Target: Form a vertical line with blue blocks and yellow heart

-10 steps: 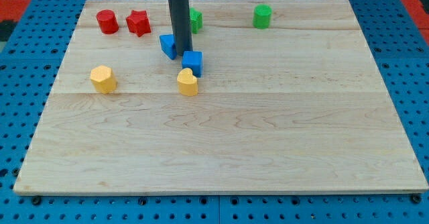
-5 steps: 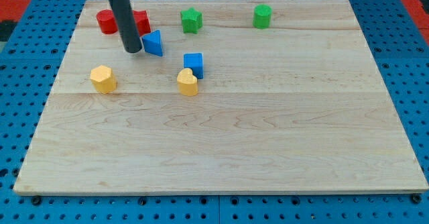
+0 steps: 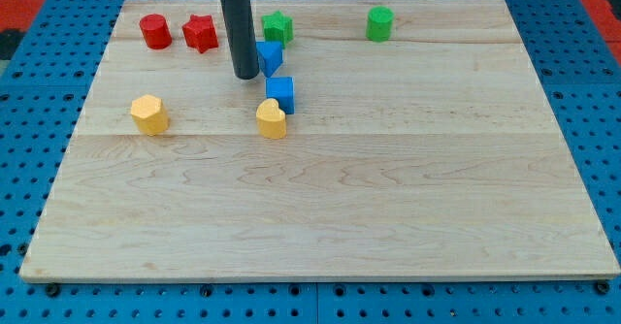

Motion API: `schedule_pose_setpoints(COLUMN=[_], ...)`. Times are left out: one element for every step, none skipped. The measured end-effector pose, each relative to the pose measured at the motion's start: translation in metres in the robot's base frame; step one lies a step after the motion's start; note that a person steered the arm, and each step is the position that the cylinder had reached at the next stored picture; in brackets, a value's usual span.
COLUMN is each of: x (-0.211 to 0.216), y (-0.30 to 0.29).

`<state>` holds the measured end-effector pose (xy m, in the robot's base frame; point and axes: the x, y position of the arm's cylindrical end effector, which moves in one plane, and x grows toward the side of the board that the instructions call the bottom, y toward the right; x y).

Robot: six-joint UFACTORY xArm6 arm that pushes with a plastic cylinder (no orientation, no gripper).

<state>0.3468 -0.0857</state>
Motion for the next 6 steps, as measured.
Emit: schedule_pose_setpoints(x=[0.000,-0.003,-0.003,0.010,0.057,0.072], y=[0.013,0.055,0.079,0.107,0.109,0.081])
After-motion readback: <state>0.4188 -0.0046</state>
